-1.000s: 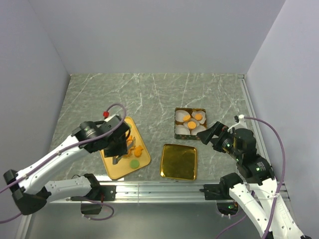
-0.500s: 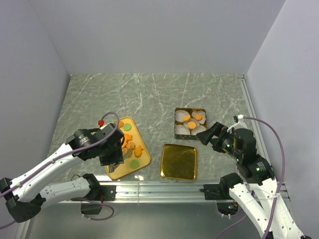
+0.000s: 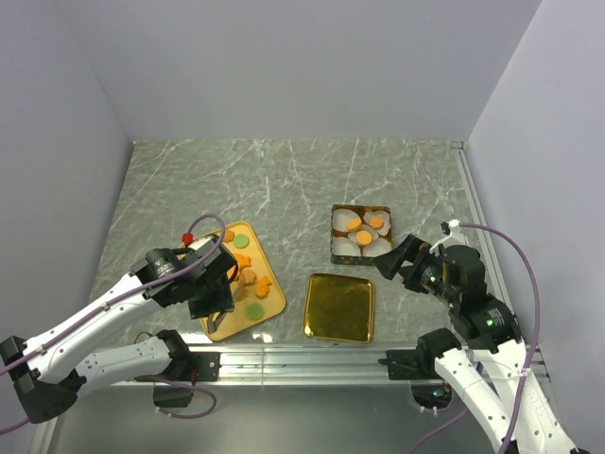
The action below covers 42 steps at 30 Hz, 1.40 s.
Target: Pack the cookies
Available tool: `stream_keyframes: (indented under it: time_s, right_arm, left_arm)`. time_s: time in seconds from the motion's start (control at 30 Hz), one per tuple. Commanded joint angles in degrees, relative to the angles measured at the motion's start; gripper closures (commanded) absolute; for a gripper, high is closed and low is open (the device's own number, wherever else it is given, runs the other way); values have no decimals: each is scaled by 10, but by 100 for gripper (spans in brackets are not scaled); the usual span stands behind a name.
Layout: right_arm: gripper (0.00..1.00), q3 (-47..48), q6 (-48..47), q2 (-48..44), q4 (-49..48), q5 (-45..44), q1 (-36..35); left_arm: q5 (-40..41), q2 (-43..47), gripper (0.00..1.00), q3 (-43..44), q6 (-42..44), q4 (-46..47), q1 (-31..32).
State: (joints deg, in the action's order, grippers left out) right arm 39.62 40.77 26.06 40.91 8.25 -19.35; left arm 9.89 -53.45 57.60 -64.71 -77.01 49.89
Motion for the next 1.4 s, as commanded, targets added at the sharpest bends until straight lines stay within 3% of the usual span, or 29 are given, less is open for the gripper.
stream_keyframes:
  time_s: [0.0,0.3,0.53,0.73,1.07,1.37]
  right_arm:
    - [0,11,-16,-5,0,2,-2]
    - [0,12,-26,5,-4,10,-2]
    - [0,5,-25,7,-11,18,-2]
    - [0,1,-24,2,-12,19,-2]
    - [0,-1,-25,-13,-7,12,-2]
    - [0,-2,-25,-22,1,5,-3]
  left_arm:
    - [21,12,49,-21,-32,-19,-1]
    - [-7,61,49,-69,-63,-18,-4]
    - [-19,79,58,-80,-77,-17,-5]
    - [-8,61,69,-38,-62,-17,-4]
    - [15,-15,71,82,-22,-16,-4]
    - [20,-46,73,116,-3,-16,-5]
